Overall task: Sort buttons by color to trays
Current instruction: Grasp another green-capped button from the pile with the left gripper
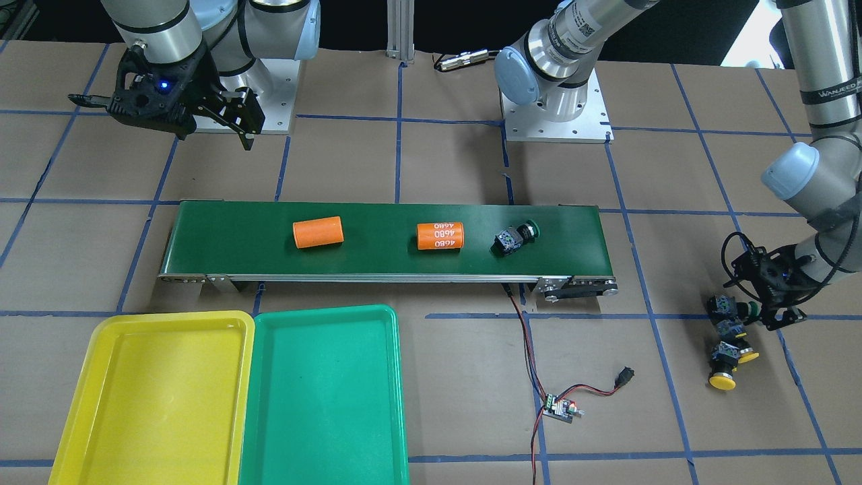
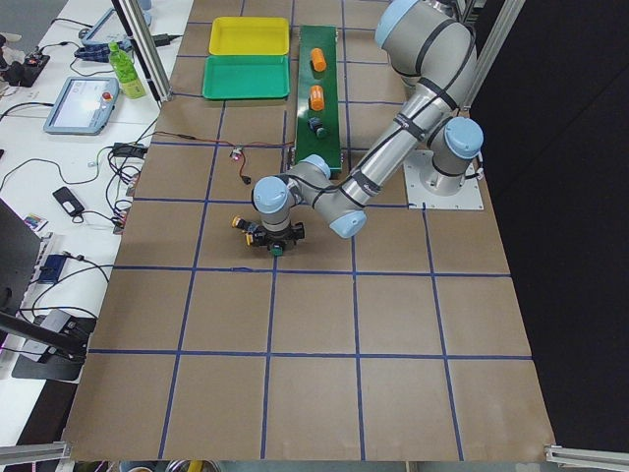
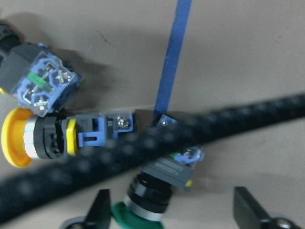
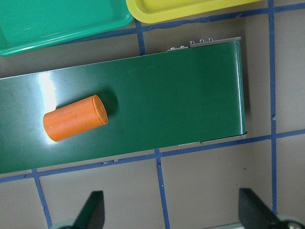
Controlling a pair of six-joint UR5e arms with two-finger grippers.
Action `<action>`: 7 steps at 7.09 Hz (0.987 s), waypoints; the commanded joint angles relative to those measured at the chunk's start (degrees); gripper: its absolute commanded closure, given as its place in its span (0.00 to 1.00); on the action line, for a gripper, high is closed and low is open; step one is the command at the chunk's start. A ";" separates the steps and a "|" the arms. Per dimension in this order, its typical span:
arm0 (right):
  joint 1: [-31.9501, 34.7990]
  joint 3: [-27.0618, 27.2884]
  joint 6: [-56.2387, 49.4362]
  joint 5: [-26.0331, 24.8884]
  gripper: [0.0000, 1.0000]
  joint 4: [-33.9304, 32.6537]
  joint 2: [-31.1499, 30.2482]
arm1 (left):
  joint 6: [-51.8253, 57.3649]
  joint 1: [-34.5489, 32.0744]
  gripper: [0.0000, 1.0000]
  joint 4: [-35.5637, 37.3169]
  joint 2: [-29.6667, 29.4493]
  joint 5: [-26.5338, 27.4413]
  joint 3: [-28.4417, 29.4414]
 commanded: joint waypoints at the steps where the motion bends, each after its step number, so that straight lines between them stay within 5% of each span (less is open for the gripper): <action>1: 0.00 0.00 -0.07 -0.50 0.00 0.00 0.00 | 0.54 0.00 0.88 -0.12 0.29 -0.46 0.08; 2: 0.00 0.00 -0.07 -0.50 0.00 0.00 0.00 | 0.53 0.00 1.00 -0.12 0.55 -0.55 -0.17; 4: -0.09 0.00 -0.07 -0.59 0.00 0.00 0.00 | -6.36 -0.17 1.00 -3.27 4.48 -0.03 -1.66; 7: -0.18 0.00 -0.07 -0.59 0.00 0.09 0.09 | -35.76 -4.28 1.00 -17.16 16.43 -0.29 -2.89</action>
